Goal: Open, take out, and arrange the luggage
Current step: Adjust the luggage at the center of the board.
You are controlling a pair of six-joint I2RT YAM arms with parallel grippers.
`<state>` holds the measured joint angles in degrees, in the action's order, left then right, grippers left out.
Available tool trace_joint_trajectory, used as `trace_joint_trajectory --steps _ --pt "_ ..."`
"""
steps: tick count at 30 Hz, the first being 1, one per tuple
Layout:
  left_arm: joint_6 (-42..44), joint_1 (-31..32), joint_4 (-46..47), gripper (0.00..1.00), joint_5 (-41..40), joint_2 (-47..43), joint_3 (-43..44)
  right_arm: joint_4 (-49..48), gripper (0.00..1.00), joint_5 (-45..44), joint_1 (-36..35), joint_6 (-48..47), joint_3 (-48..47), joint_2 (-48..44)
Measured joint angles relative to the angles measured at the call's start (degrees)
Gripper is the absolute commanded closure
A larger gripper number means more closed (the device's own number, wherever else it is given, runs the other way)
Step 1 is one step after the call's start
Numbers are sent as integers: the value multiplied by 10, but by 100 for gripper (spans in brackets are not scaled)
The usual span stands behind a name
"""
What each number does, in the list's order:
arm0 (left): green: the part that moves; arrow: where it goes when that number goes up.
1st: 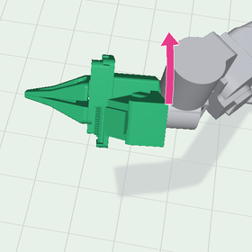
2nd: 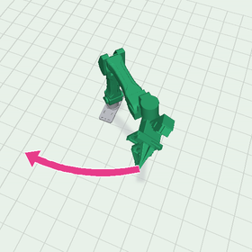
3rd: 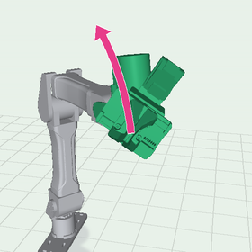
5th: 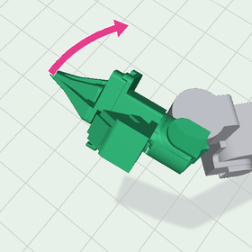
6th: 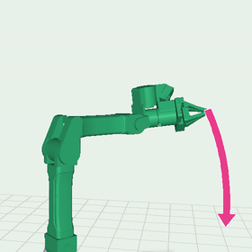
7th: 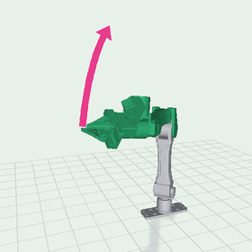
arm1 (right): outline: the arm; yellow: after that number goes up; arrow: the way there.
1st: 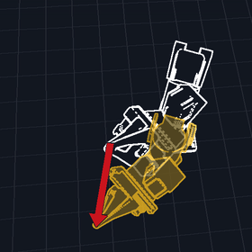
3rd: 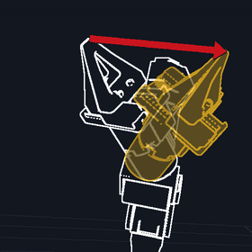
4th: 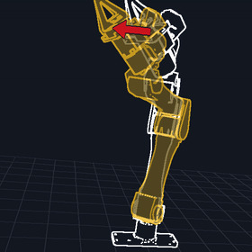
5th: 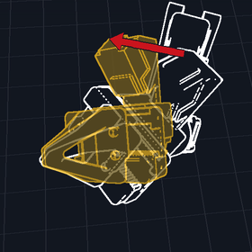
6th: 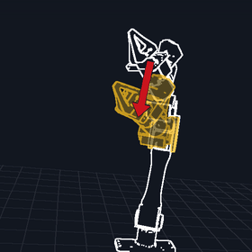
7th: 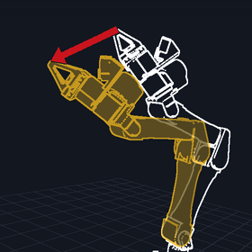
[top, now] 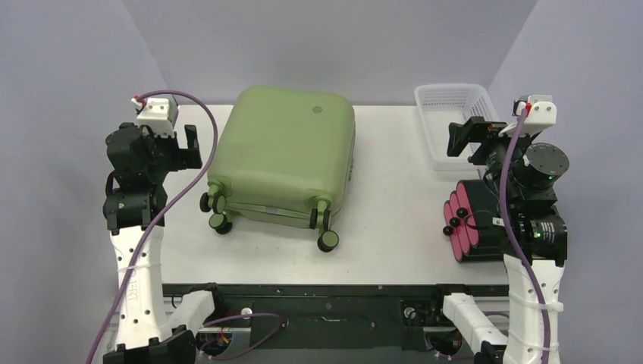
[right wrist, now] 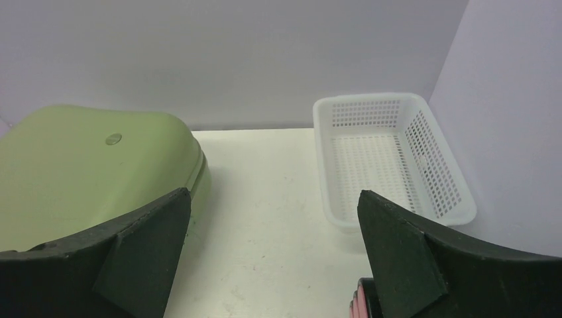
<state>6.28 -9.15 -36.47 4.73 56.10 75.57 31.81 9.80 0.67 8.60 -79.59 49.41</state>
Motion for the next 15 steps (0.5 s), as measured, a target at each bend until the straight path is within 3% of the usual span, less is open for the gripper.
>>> trace_joint_trajectory --steps 15 --pt "-1 -1 0 4 18 0 0 -1 6 6 0 -19 6 0"
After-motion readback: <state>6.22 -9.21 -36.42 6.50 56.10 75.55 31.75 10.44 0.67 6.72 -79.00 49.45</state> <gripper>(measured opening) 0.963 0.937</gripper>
